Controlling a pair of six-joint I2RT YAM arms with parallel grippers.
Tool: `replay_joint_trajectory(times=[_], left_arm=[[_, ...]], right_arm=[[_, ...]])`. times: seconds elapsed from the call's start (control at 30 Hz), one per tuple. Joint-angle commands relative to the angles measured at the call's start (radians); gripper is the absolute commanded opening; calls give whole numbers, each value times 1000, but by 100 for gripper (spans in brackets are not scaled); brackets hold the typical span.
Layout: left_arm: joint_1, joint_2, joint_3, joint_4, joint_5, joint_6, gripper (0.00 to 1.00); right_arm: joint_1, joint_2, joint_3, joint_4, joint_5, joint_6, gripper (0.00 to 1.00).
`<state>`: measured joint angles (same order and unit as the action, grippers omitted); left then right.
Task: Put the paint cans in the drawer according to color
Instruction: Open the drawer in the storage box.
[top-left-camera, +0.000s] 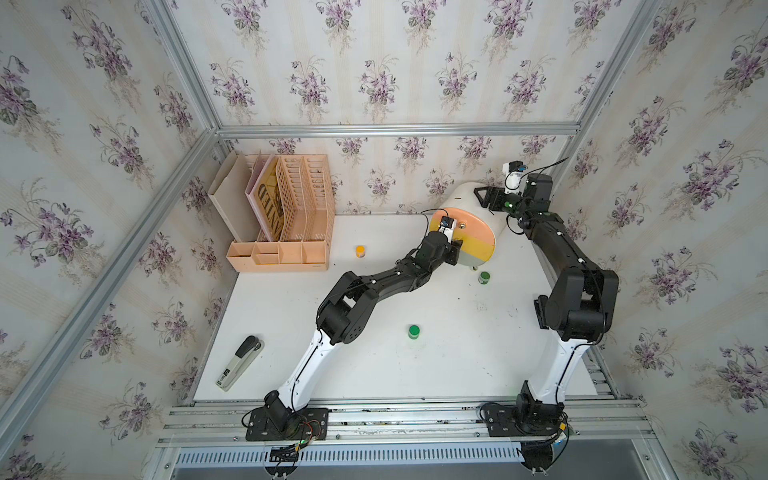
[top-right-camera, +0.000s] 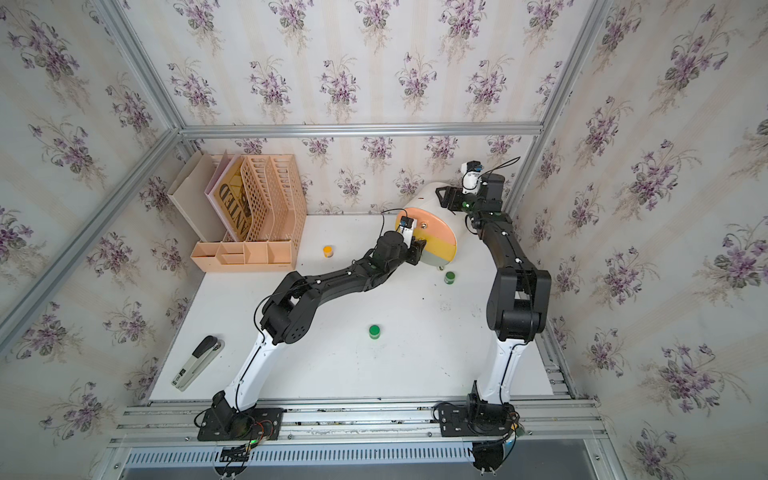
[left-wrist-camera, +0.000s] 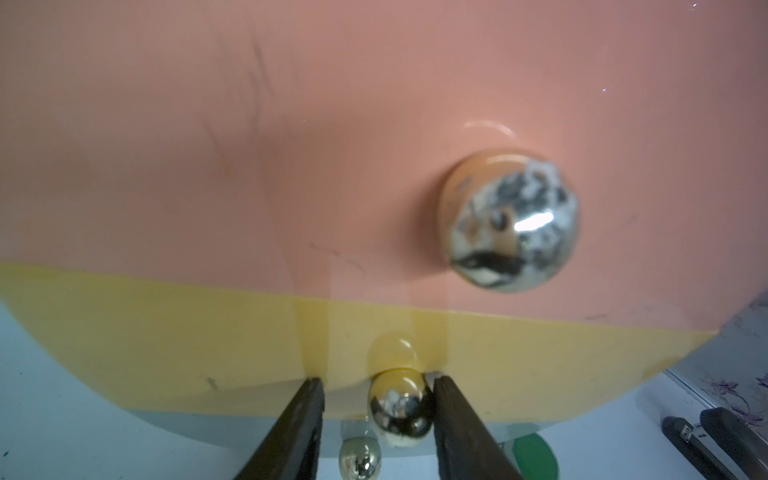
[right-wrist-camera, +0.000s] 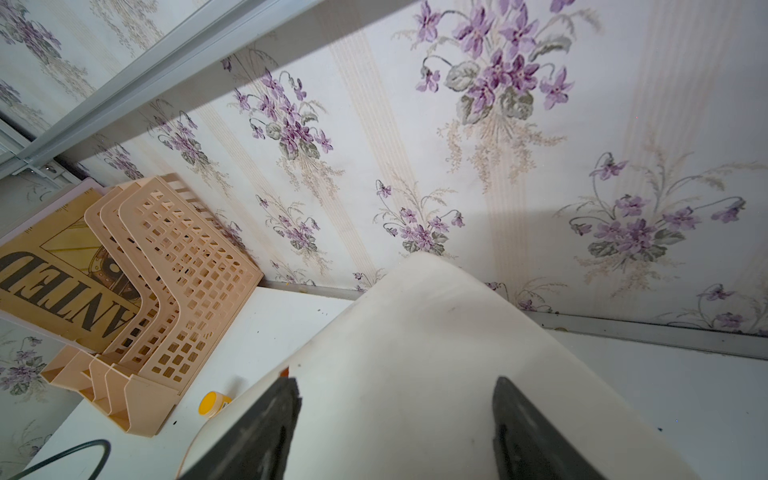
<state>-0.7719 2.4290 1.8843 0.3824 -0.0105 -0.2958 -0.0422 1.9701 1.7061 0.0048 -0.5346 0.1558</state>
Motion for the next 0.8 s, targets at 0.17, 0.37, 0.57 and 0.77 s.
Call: replay_joint_trajectory(times=[0.17,0.37,0.57,0.77], left_arm=[[3,4,9,8,14,-6,37],[3,-14,-13,20,16,1,31],[3,-59,-81,47,16,11,29],[6,-119,-174,67,21,20,28]], right_arm=[[1,-2,-1,-39,-2,-2,77],[1,-2,0,-39,-2,-3,76],[0,-4,-1,-40,-1,-5,76],[1,-4,-1,-40,-1,-7,77]])
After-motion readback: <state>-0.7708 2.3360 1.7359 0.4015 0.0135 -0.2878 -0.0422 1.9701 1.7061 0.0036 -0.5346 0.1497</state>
